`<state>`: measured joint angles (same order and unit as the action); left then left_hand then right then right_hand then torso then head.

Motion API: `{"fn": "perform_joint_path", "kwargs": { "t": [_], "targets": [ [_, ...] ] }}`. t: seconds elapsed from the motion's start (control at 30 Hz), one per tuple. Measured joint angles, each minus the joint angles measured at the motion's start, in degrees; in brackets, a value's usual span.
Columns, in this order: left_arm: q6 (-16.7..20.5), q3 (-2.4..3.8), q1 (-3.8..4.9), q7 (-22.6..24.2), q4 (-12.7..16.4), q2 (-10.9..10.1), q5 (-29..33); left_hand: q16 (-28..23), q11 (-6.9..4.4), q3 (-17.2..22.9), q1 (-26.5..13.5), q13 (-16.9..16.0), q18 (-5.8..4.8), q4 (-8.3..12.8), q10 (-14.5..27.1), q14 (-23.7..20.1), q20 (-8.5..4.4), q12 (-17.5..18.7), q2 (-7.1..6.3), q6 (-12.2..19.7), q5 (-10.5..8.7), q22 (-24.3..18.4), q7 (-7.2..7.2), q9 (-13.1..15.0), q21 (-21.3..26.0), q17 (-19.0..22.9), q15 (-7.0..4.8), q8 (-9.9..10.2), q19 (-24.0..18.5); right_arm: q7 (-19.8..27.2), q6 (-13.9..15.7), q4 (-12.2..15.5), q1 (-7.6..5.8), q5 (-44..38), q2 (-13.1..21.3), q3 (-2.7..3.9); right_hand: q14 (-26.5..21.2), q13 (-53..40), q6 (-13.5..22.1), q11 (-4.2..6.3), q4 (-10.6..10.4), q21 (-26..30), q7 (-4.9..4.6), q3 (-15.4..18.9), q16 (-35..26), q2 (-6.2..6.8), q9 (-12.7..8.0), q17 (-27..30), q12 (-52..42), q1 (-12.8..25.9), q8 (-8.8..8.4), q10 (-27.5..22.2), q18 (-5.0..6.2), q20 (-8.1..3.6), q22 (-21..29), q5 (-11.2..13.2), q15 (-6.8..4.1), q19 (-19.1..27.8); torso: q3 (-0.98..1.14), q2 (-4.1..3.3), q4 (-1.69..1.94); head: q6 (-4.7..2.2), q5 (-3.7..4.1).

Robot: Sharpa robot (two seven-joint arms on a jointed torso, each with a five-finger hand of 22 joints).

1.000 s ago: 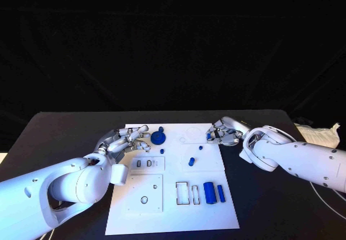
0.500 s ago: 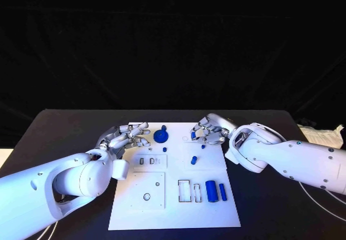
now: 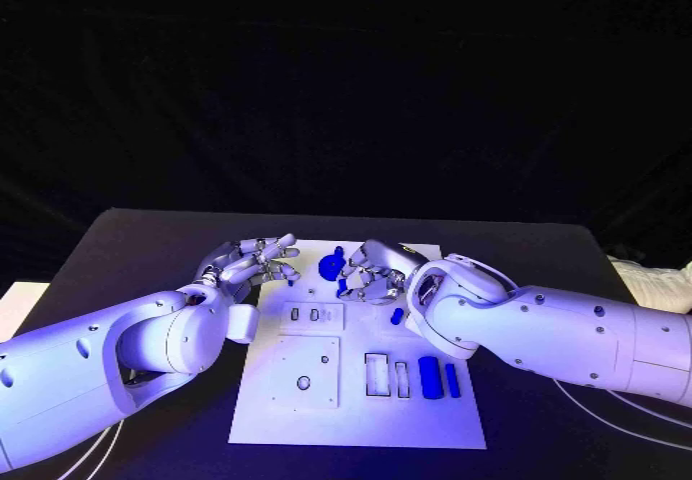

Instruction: Assemble the parts on the task board

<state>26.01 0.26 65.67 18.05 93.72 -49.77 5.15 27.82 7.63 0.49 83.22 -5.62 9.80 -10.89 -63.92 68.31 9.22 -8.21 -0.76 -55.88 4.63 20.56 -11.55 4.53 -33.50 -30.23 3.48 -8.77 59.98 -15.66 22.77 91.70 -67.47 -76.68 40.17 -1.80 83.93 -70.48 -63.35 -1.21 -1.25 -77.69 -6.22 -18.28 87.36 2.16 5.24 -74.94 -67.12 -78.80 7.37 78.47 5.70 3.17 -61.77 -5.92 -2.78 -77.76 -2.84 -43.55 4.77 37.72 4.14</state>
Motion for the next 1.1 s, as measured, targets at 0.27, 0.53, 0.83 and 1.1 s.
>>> {"fn": "perform_joint_path", "kwargs": {
  "t": [0.27, 0.53, 0.83, 1.1],
  "targets": [
    [-0.3, 0.0, 0.0, 0.0, -0.7, 0.0, 0.0, 0.0, 0.04, -0.2, 0.0, 0.0, -0.01, 0.2, 0.0, -0.2, 0.0, 0.0, 0.0, 0.0, 0.0, 0.0, 0.0, 0.0, 0.0, 0.0, -0.19, 0.0, 0.0, -2.3, -1.3, -2.4, 1.71, -1.9, -3.7, -0.57, 0.0, 1.5, 0.2, -0.2, 0.0, 0.0, -0.02, 0.0, 0.0, -0.42, 0.0, 0.0, 0.7, 0.5, -0.51, -0.2, 0.0, 0.15, 0.2, 0.0, 0.01, 0.2, -0.18, 0.1, 0.2, 0.49, -0.63],
    [-0.5, -0.01, 0.01, 0.0, -0.7, 0.0, 0.0, 0.0, 0.04, -0.2, 0.0, 0.0, 0.0, 0.2, 0.0, -0.4, 0.21, 0.0, 0.0, 0.0, 0.0, 0.0, 0.0, 0.0, 0.0, 0.0, 0.02, 0.0, -0.2, -3.1, -2.0, -3.2, 2.9, -3.4, -5.7, -0.68, 0.0, 1.6, 0.3, -0.21, 0.0, 0.0, -0.07, 0.0, 0.0, 0.34, 0.5, 0.0, 0.7, 1.2, -0.65, -0.2, 0.0, 0.22, 0.4, 0.0, 0.01, 0.2, -0.13, 0.1, 0.14, 0.63, -1.24],
    [-0.7, -0.01, 0.01, 0.0, -0.7, 0.0, 0.0, 0.0, 0.05, -0.2, 0.0, 0.0, 0.0, 0.2, 0.0, -0.4, 0.21, 0.0, 0.0, 0.0, 0.0, 0.0, 0.0, 0.0, 0.0, 0.0, 0.02, 0.0, -0.2, -3.2, -2.0, -3.3, 3.37, -4.8, -6.2, -0.52, 0.0, 1.5, 0.5, -0.2, 0.0, 0.0, -0.06, 0.0, 0.0, 0.57, 0.7, 0.0, 0.7, 1.5, -0.85, -0.2, 0.0, 0.22, 0.4, 0.0, 0.0, 0.2, -0.07, 0.1, 0.08, 0.9, -1.67],
    [-0.9, -0.01, 0.01, -0.1, -0.7, 0.0, 0.0, 0.0, 0.05, -0.2, 0.2, 0.0, -0.01, 0.2, 0.0, -0.4, 0.21, -0.2, 0.23, 0.0, 0.0, 0.1, 0.0, 0.0, 0.0, 0.0, 0.02, 0.0, -0.2, -3.2, -2.1, -3.2, 3.48, -5.5, -6.1, -0.51, 0.0, 1.5, 0.6, -0.41, 0.0, 0.0, 0.01, 0.0, 0.0, 0.86, 0.7, 0.0, 0.7, 1.8, -0.87, -0.4, 0.0, 0.22, 0.4, -0.9, 0.0, 0.2, -0.04, 0.1, 0.04, 0.9, -1.83]
  ]
}}
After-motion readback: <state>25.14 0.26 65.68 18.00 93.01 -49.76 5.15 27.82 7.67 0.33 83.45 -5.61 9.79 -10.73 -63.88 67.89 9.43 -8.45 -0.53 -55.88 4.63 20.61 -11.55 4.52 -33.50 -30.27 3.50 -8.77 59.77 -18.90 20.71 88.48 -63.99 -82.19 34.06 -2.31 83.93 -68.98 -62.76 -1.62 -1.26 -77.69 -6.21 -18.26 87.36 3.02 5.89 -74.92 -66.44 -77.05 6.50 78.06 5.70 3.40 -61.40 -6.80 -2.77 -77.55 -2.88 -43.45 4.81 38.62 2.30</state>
